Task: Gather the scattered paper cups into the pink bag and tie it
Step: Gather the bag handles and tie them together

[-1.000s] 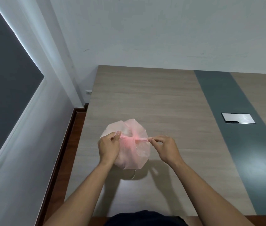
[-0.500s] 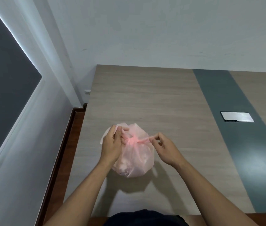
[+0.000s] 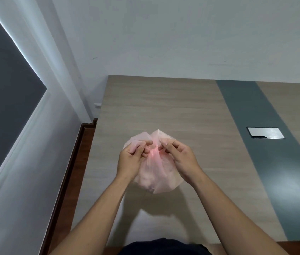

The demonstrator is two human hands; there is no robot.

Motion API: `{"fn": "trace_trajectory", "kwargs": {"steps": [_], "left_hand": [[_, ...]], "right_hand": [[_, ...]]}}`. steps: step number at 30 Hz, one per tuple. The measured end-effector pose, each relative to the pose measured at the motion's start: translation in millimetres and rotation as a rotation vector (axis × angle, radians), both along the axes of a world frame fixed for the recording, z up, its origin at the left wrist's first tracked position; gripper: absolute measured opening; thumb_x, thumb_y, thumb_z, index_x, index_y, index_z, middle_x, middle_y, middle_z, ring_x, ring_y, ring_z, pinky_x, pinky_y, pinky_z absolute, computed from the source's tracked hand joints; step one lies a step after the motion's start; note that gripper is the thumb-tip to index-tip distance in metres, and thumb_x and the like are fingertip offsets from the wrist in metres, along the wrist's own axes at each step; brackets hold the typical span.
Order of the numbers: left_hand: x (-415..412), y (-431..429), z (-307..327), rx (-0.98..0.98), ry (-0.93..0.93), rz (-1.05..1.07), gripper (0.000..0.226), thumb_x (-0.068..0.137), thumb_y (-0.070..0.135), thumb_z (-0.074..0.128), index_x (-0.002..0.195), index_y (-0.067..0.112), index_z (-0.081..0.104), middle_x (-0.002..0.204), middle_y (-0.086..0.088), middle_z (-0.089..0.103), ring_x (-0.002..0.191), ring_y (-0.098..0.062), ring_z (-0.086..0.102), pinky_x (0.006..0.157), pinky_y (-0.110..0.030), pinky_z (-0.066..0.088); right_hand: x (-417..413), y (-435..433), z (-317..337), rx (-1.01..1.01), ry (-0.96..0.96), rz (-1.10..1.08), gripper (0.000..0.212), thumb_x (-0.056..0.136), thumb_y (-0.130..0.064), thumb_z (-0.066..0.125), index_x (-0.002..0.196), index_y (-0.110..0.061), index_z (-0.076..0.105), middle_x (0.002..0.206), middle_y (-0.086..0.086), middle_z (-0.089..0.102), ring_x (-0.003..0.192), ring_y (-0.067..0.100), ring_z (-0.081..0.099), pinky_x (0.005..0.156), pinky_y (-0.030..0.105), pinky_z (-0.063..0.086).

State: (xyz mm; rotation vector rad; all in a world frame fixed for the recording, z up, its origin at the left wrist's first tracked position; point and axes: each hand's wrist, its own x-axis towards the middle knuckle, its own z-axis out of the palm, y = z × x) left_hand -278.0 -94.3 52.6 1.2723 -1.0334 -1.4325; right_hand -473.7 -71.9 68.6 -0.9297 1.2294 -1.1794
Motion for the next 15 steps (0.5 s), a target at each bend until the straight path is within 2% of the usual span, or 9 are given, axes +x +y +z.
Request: {"fn": "trace_trajectory", "kwargs": {"steps": [3,6,7,9,10,12,15], "left_hand": [[-3.2,6.5,4.5,-0.009,-0.002,0.003,0.026,0.117,0.019,0.06,0.123,0.013,0.085,0.093,-0.005,0.075,0.077,-0.014,0.059,0.074,-0.02,0.056],[-4.7,10.0,9.7,-0.073,-0.037,-0.015,0.026,0.117,0.014,0.059,0.121,0.016,0.084,0.118,0.008,0.084,0.097,-0.012,0.073,0.084,-0.021,0.06],[-5.6,10.6,11.3,-0.073,-0.027,-0.027,0.027,0.118,0.014,0.056,0.123,0.019,0.083,0.12,0.006,0.082,0.102,-0.011,0.074,0.087,-0.025,0.063],[-9.4,10.7,14.9,-0.022,0.017,-0.032,0.026,0.122,0.026,0.048,0.131,0.024,0.072,0.105,-0.012,0.075,0.094,-0.017,0.071,0.083,-0.035,0.064],[-11.3,10.6,17.0,0.004,0.017,-0.022,0.026,0.122,0.034,0.043,0.13,0.02,0.063,0.093,-0.018,0.067,0.087,-0.018,0.065,0.08,-0.038,0.062],[-14.9,8.5,19.4,0.032,0.016,-0.017,0.042,0.122,0.043,0.034,0.109,0.005,0.044,0.077,-0.005,0.047,0.072,-0.01,0.05,0.071,-0.026,0.052],[-14.1,4.8,21.0,0.025,0.077,-0.106,0.052,0.115,0.034,0.023,0.083,-0.001,0.042,0.073,-0.001,0.035,0.065,-0.008,0.037,0.063,-0.019,0.042]], "right_hand": [[-1.3,3.7,0.3,0.046,-0.063,0.039,0.026,0.1,-0.028,0.082,0.125,-0.019,0.084,0.128,0.008,0.082,0.121,0.02,0.077,0.106,0.036,0.063],[-1.2,7.1,2.8,0.046,-0.074,0.082,0.037,0.098,-0.03,0.086,0.134,-0.024,0.081,0.138,0.001,0.079,0.132,0.02,0.074,0.106,0.032,0.062],[-0.8,7.7,3.1,0.044,-0.08,0.078,0.041,0.097,-0.027,0.086,0.137,-0.024,0.079,0.137,0.004,0.079,0.131,0.021,0.074,0.105,0.032,0.062],[1.1,7.6,3.6,0.047,-0.102,0.052,0.05,0.096,-0.02,0.087,0.144,-0.021,0.072,0.128,0.014,0.081,0.123,0.025,0.078,0.105,0.036,0.063],[3.0,7.1,4.0,0.051,-0.108,0.036,0.053,0.095,-0.018,0.088,0.145,-0.019,0.069,0.123,0.018,0.082,0.117,0.026,0.08,0.104,0.038,0.064],[6.9,5.8,6.4,0.071,-0.122,-0.005,0.05,0.093,-0.018,0.091,0.137,-0.013,0.069,0.116,0.02,0.083,0.106,0.025,0.082,0.101,0.041,0.065],[6.5,5.0,6.4,0.11,-0.195,-0.062,0.033,0.091,-0.011,0.09,0.119,-0.007,0.075,0.114,0.022,0.084,0.097,0.023,0.082,0.091,0.038,0.067]]}}
